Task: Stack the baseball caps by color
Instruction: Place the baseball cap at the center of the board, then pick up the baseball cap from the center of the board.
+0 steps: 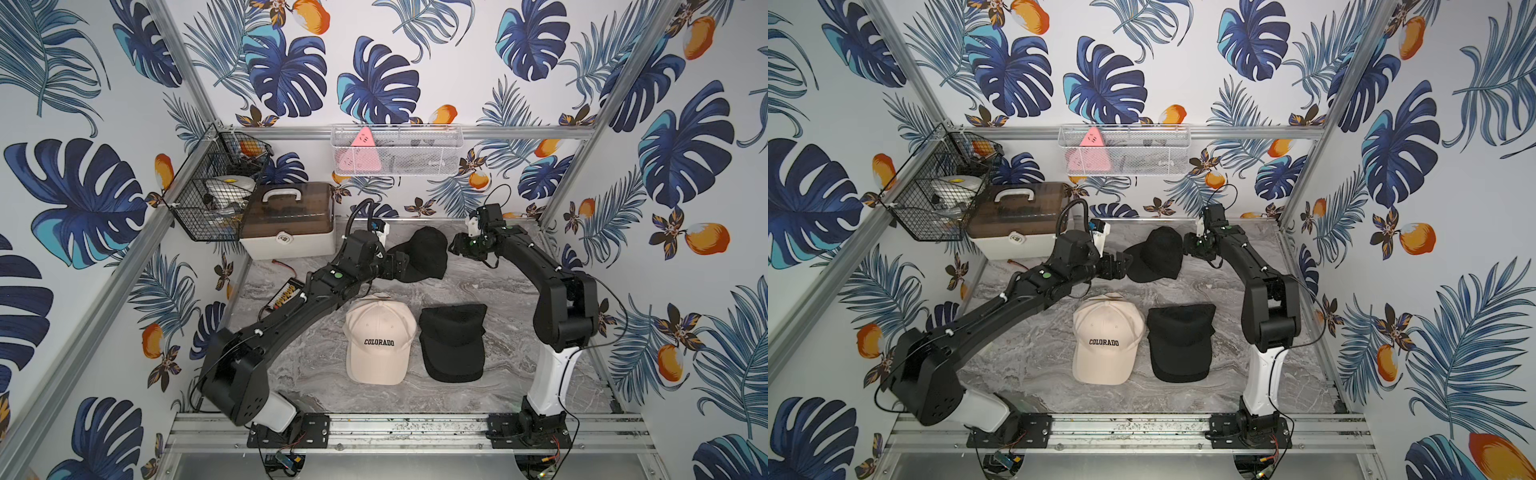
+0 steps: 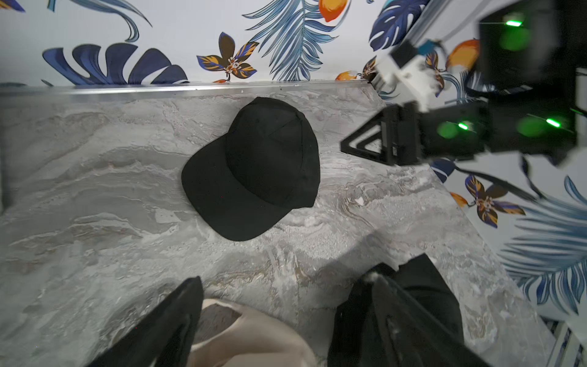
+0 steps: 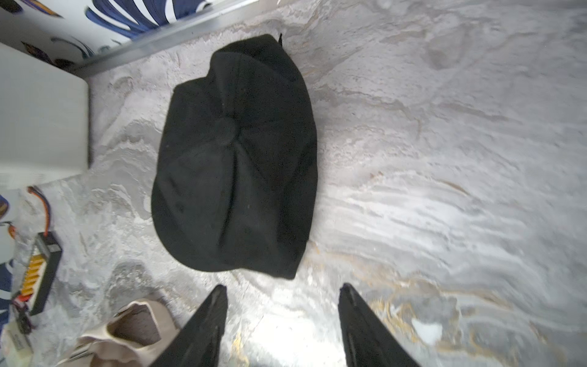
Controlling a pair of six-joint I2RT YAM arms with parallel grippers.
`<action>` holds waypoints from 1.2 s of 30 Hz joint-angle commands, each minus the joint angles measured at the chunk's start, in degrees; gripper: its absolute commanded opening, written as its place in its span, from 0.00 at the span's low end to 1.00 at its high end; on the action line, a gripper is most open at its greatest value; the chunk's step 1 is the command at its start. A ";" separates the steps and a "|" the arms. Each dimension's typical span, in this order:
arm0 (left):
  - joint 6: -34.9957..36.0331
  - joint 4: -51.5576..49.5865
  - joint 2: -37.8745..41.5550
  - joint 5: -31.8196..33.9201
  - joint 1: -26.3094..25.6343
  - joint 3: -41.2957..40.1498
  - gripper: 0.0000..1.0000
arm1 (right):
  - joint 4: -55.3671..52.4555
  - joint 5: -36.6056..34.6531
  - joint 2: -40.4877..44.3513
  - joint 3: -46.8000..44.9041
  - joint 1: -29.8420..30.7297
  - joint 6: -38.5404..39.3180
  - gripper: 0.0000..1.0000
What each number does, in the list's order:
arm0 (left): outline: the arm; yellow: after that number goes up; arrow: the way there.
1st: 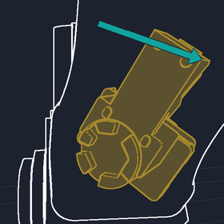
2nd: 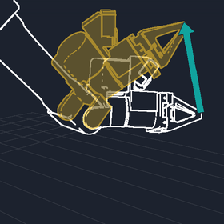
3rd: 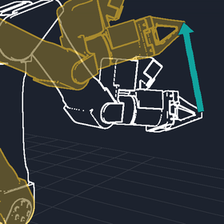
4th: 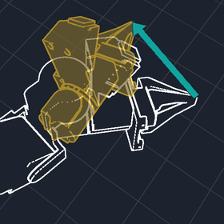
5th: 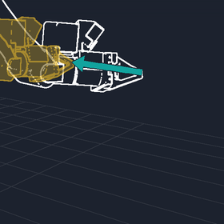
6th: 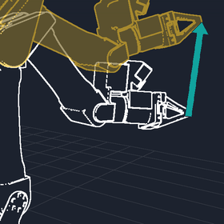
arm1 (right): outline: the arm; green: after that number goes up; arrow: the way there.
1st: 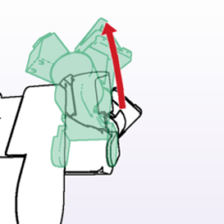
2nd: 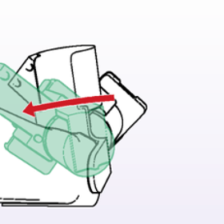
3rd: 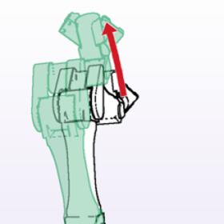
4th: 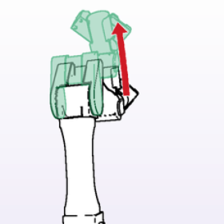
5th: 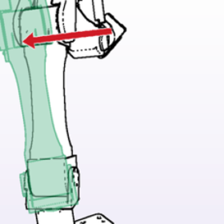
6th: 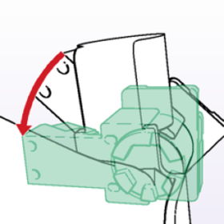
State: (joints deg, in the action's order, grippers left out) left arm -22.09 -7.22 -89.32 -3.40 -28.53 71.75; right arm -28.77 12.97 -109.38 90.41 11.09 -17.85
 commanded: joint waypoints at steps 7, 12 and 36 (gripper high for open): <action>2.31 1.73 -22.73 -5.62 0.94 21.28 0.88 | 21.98 3.99 13.88 -19.14 2.54 -19.03 0.63; 4.44 -3.61 -37.19 -8.53 2.41 37.47 0.88 | 21.44 3.82 15.33 -20.81 2.88 -18.33 0.64; -17.48 10.58 -59.63 -16.37 6.29 56.83 0.00 | 21.38 4.88 10.20 -21.48 3.15 -18.37 0.67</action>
State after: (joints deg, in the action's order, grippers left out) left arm -38.94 0.34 -151.20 -20.71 -22.46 128.88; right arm -8.91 18.48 -97.97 68.99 14.20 -36.23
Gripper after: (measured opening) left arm 0.046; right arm 0.670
